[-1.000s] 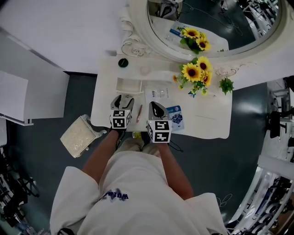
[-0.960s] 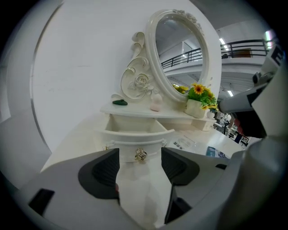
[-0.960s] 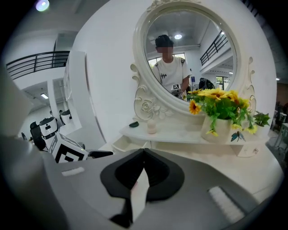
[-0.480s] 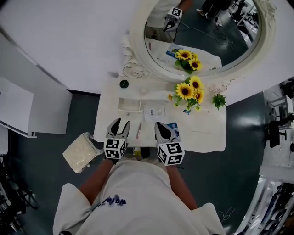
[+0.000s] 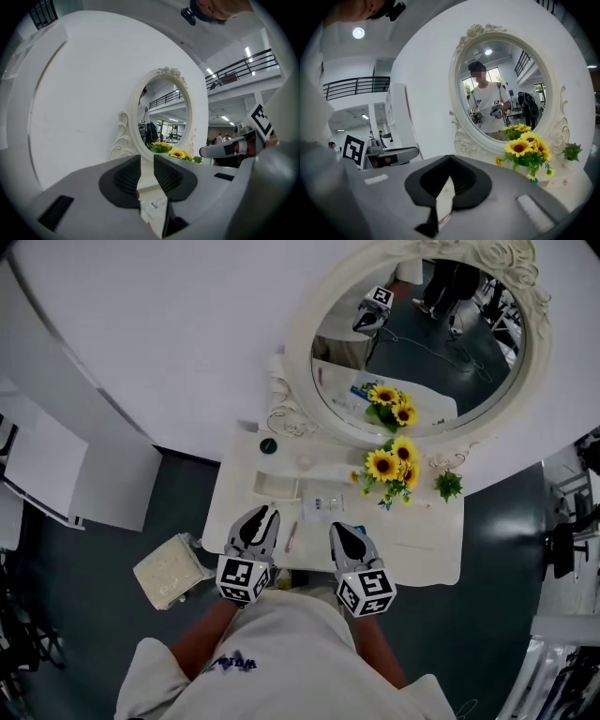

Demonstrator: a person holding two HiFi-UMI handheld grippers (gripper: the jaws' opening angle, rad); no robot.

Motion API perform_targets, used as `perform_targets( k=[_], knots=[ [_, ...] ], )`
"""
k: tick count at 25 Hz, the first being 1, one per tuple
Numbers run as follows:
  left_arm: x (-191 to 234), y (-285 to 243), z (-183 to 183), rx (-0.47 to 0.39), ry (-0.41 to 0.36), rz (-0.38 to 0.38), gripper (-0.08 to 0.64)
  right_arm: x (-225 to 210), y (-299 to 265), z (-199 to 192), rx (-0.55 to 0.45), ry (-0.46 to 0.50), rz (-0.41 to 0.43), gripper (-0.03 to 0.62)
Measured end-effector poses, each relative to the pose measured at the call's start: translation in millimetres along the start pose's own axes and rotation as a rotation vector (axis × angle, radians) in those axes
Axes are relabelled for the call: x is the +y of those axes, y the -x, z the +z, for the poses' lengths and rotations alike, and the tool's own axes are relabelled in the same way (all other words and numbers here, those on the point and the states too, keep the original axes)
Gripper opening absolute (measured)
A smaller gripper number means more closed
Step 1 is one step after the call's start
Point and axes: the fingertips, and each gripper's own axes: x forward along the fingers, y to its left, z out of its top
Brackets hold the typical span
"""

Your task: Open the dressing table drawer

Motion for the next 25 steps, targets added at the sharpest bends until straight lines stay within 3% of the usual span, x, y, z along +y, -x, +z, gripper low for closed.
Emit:
perform_targets(
  k=[7, 12, 25],
  knots=[
    [-12.4, 18.9, 52.8, -0.111, 0.001, -0.027, 0.023, 9.6, 4.7, 31.0, -0.044, 0.036, 0.044, 0.009],
    [-7.8, 26.5, 58.4, -0.115, 0.042, -0.036, 0.009, 30.3, 6.1, 54.9, -0.084, 0.050, 0.094, 0.009],
    [-19.1, 19.2, 63.9, -0.111, -0.017, -0.083, 0.009, 25.6, 17.5, 64.8, -0.098, 0.082, 0.046, 0.009]
  ],
)
